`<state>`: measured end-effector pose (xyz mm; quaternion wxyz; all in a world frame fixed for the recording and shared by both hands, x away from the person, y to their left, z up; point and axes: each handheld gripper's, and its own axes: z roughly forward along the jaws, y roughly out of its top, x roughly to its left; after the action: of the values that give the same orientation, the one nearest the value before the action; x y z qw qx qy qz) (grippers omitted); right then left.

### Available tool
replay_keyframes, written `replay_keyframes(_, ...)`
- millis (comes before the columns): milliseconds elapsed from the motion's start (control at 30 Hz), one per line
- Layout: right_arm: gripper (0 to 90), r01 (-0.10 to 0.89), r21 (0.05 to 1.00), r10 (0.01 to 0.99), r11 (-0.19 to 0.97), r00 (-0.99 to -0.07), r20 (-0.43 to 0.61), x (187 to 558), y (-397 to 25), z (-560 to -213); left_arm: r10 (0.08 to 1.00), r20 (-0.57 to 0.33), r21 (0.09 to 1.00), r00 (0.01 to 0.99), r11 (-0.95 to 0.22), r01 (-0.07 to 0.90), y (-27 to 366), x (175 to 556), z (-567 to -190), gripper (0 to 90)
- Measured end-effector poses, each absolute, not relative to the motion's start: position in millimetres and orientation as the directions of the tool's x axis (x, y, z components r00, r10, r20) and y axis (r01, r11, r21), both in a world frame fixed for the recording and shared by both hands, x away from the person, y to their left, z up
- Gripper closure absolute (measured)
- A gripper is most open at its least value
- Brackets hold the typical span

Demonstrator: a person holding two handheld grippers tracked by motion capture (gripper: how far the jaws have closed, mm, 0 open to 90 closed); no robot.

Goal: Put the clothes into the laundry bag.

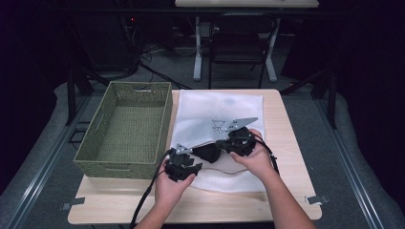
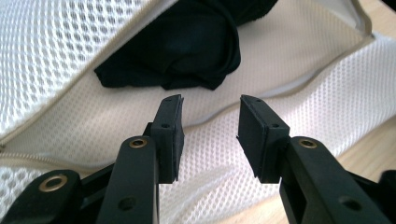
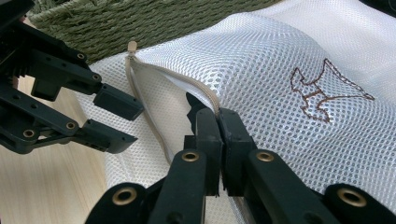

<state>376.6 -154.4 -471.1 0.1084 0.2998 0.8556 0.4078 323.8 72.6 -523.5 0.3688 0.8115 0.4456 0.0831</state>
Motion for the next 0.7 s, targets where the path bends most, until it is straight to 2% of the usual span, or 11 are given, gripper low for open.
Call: replay_keyframes(700,87.8,0.432,0.746,0.595,0.506,-0.801,0.061,373,-157,-475,0.762,-0.151,0.668,0.63,-0.391,0.633,108,303,-521,59.7)
